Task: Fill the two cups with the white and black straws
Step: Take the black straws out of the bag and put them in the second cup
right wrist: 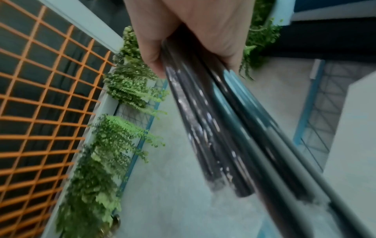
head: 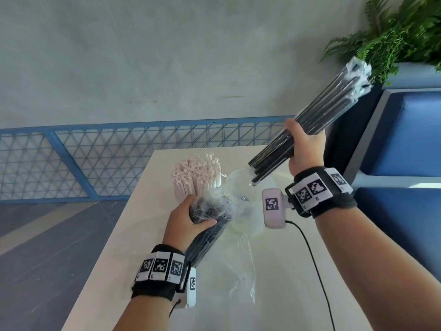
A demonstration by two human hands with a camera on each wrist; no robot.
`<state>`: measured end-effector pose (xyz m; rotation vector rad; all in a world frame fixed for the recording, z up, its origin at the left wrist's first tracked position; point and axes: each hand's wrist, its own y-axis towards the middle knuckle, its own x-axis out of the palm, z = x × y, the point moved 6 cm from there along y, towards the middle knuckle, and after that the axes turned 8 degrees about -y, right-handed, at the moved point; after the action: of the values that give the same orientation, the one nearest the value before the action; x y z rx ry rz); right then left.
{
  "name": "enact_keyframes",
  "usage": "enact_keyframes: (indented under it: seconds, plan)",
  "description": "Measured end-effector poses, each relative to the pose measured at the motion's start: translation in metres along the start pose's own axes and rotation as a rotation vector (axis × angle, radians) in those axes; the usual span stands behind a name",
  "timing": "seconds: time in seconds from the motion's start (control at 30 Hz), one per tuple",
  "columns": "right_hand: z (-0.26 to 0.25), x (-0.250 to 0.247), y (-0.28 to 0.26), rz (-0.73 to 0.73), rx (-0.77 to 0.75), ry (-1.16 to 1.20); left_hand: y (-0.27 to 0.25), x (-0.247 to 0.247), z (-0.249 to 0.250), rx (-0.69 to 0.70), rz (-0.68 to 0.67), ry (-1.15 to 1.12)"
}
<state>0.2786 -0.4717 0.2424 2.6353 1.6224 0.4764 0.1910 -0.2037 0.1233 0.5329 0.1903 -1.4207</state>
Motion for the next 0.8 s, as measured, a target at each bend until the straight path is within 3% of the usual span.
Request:
enact_keyframes:
  seconds: [0.07, 0.2, 0.43, 0.67, 0.73, 0.8]
  plan:
    - [-0.002, 0.006, -0.002, -0.04, -0.093, -0.072, -0.001, 0.0, 0.001, -0.004, 0.002, -0.001]
    - [0.039, 0.024, -0.022, -0.187, -0.101, -0.335, -0.001, 0.0, 0.001, -0.01, 0.001, -0.016]
    - [0.103, 0.021, -0.038, -0.281, 0.062, -0.399, -0.002, -0.004, 0.004, 0.0, 0.008, -0.028]
    - [0.104, 0.019, -0.045, -0.299, 0.025, -0.479, -0.004, -0.005, 0.005, 0.012, 0.02, -0.025]
    - [0.095, 0.014, -0.049, -0.219, -0.072, -0.545, -0.005, -0.007, 0.005, 0.014, 0.022, -0.027]
    - [0.074, 0.005, -0.063, -0.062, -0.295, -0.595, -0.006, -0.011, 0.008, 0.017, 0.029, -0.027]
